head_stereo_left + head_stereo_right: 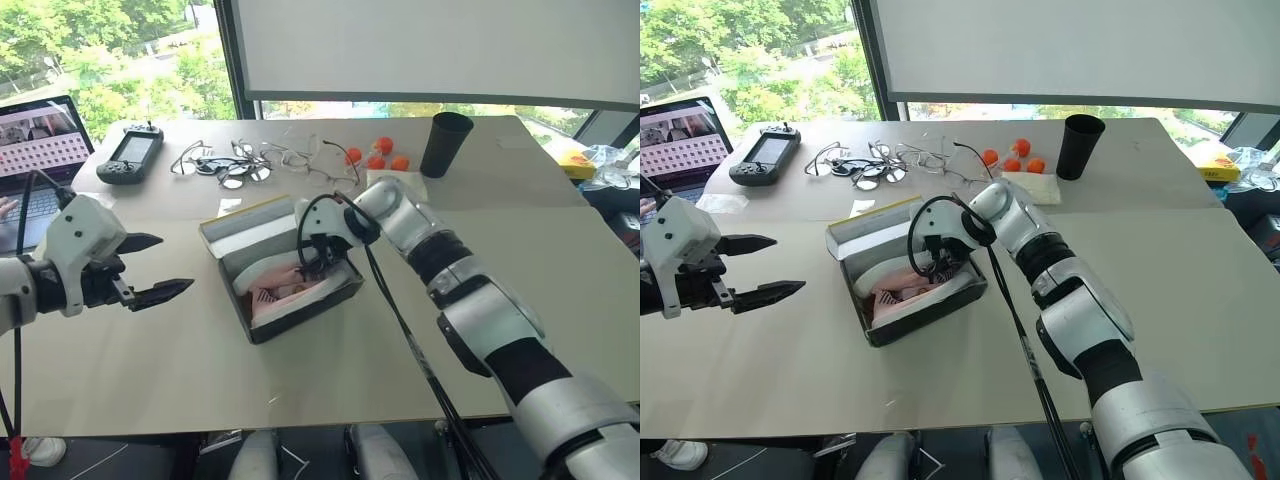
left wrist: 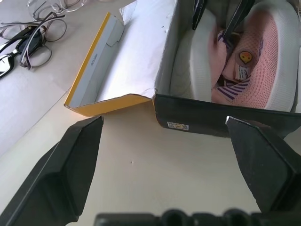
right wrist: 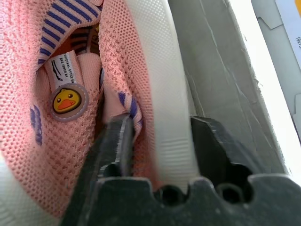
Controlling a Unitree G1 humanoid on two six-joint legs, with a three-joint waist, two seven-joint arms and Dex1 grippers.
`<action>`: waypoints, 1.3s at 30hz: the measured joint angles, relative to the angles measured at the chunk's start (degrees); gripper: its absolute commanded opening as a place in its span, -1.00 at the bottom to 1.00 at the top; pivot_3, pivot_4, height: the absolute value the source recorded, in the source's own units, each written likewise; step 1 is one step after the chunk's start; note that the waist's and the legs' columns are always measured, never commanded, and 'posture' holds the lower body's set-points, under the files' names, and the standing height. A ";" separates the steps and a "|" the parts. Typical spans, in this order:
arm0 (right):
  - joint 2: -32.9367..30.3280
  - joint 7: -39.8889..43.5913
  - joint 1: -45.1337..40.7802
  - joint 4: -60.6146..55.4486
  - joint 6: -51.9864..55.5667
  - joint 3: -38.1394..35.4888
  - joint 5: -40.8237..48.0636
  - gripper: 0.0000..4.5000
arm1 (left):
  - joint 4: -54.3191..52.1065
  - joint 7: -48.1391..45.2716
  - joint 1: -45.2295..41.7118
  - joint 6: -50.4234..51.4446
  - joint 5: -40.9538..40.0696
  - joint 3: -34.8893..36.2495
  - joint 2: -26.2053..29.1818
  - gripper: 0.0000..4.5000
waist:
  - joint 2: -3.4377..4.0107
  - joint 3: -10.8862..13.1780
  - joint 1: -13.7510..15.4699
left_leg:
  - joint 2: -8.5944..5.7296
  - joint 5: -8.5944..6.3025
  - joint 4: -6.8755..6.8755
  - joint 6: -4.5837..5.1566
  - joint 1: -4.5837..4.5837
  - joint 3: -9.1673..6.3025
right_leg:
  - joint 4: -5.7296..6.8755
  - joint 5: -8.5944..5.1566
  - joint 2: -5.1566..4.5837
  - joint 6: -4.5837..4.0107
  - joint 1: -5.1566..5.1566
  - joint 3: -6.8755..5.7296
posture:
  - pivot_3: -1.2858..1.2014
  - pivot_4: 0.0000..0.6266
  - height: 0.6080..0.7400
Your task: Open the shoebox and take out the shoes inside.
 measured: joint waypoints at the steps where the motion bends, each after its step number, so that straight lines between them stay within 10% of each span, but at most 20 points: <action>1: -0.07 -0.20 0.31 -0.61 -0.03 -0.06 -0.08 -0.64 | 0.01 0.01 -0.07 -0.02 0.03 -0.06 0.00 1.00 | 0.00 0.00 -0.04 | 0.00 0.00 0.00 0.00 0.00 0.00 | 0.00 0.00 0.00 0.00 0.00 0.00 | 0.03 -0.52 0.76; 6: -0.14 -2.76 2.89 -6.26 -0.17 -0.42 -0.73 -0.89 | 0.08 0.11 -0.81 -0.29 0.35 -0.78 0.00 1.00 | 0.00 0.00 -0.04 | -0.01 0.00 -0.01 0.00 -0.02 0.00 | 0.00 0.00 0.00 0.00 -0.02 0.00 | 0.03 -0.52 0.76; 39: -6.06 -12.22 8.69 -35.20 -2.71 -0.61 -7.46 -0.89 | 5.14 -1.19 -7.55 -4.18 2.79 -9.55 -1.09 1.00 | -0.02 0.00 0.41 | -0.01 0.00 0.03 0.00 -0.05 -0.03 | 0.00 -0.01 0.01 0.01 -0.01 -0.02 | 0.03 -0.52 0.76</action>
